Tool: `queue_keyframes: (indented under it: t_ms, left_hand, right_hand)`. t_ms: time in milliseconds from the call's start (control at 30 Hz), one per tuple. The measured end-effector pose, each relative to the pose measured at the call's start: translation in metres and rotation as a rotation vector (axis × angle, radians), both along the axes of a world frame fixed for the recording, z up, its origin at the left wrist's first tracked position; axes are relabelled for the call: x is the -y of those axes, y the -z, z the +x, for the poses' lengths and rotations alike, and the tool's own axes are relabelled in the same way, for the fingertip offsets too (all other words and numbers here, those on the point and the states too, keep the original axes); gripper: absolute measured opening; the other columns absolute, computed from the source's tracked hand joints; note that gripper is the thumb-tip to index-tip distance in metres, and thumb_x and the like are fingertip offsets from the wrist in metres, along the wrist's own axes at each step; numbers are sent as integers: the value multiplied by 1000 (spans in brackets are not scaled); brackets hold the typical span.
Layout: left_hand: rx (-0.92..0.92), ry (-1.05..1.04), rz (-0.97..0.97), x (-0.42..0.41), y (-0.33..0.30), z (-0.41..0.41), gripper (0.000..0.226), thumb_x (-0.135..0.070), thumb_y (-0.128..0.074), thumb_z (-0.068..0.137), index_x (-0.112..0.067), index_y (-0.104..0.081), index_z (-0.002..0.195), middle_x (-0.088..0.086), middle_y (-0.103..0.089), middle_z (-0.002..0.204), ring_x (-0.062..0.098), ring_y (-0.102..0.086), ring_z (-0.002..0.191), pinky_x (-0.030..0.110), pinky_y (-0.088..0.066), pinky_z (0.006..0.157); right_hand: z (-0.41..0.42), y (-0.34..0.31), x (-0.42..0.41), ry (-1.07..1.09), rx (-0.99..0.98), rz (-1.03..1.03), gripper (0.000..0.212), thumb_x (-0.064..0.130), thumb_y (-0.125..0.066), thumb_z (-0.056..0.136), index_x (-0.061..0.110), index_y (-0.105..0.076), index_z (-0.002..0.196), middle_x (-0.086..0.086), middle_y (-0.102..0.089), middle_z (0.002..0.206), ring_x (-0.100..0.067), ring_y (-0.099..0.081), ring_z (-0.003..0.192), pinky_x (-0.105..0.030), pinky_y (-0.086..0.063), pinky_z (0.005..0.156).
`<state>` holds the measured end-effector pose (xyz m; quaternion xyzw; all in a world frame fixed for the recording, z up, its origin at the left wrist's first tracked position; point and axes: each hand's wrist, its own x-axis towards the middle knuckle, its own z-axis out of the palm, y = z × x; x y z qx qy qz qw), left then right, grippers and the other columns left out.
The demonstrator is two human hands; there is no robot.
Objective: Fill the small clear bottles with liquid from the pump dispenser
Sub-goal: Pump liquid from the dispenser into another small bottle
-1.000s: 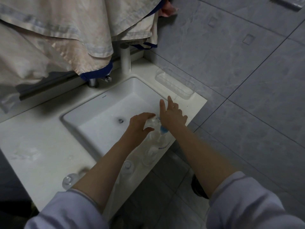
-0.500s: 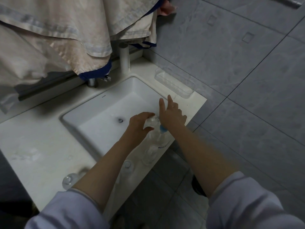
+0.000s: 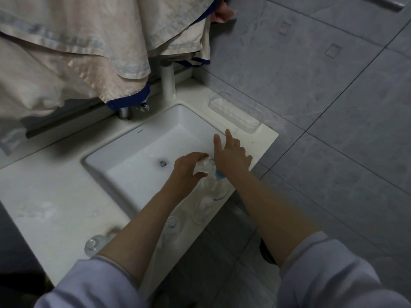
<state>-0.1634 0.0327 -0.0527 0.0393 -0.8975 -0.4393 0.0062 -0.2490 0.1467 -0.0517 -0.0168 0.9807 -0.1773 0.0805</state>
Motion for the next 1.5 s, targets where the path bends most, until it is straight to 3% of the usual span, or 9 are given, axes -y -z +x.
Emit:
queue_keyframes:
  t_ms: [200,333,400,500,1067,1233,1333,1433,1500]
  left_hand:
    - [-45,-6,51,2,10,-3,46,-14,-63,86,-9,-50,129,6,-54,131,16,-48,121,22,-33,104]
    - [-64,104,197,6,5,-1,46,-19,-63,86,-10,-50,129,-51,-47,107,-23,-42,106,-1,-26,97]
    - [20,282,324,-1,5,-2,53,-30,-50,90,3,-43,131,-19,-54,130,0,-47,122,12,-25,110]
    - [14,-20,158,-1,3,-1,52,-22,-53,88,9,-43,128,23,-50,132,34,-50,121,31,-32,110]
    - [-49,38,-19,1,6,-5,43,-13,-58,89,-3,-48,130,13,-53,133,25,-50,123,22,-29,108]
    - [-75,2,106,6,16,-2,42,-22,-63,85,-24,-53,126,-48,-49,99,-30,-40,98,-4,-28,90]
    - [-57,-29,125,2,9,0,38,-34,-61,83,-47,-54,118,-37,-49,112,-21,-45,101,4,-33,93]
    - [17,36,92,-3,6,-2,62,-49,-40,79,-15,-51,129,6,-52,134,14,-49,124,22,-27,109]
    - [47,48,100,-1,4,1,59,-54,-39,73,-29,-55,125,12,-44,137,7,-49,122,17,-26,107]
  right_hand:
    - [-3,-4,0,-24,39,23,70,65,-2,91,30,2,151,-5,-16,158,-32,-27,139,-57,-15,112]
    - [-5,-6,0,-9,6,-8,70,65,-3,91,30,0,151,-5,-18,157,-32,-29,138,-58,-16,111]
    - [-2,-3,2,1,20,3,69,64,-3,92,30,1,151,-5,-19,157,-32,-29,138,-58,-15,111]
    - [2,3,2,6,33,14,69,64,-1,92,30,1,151,-5,-19,157,-32,-28,138,-57,-12,111]
    - [-1,2,1,-3,36,23,69,65,-1,92,30,0,151,-5,-19,157,-31,-29,137,-56,-14,111]
    - [-6,-2,2,-2,-39,-15,70,67,-1,90,32,-2,151,-4,-21,156,-32,-31,137,-58,-17,110]
    - [-4,2,1,30,-8,-41,71,67,-1,90,32,-2,151,-5,-22,156,-32,-32,136,-58,-16,110]
    - [-1,6,1,26,14,-26,70,66,0,90,31,-2,151,-5,-22,156,-32,-32,136,-58,-14,110]
    - [0,6,1,19,34,3,70,66,-1,91,31,0,151,-5,-20,157,-32,-30,137,-58,-14,110]
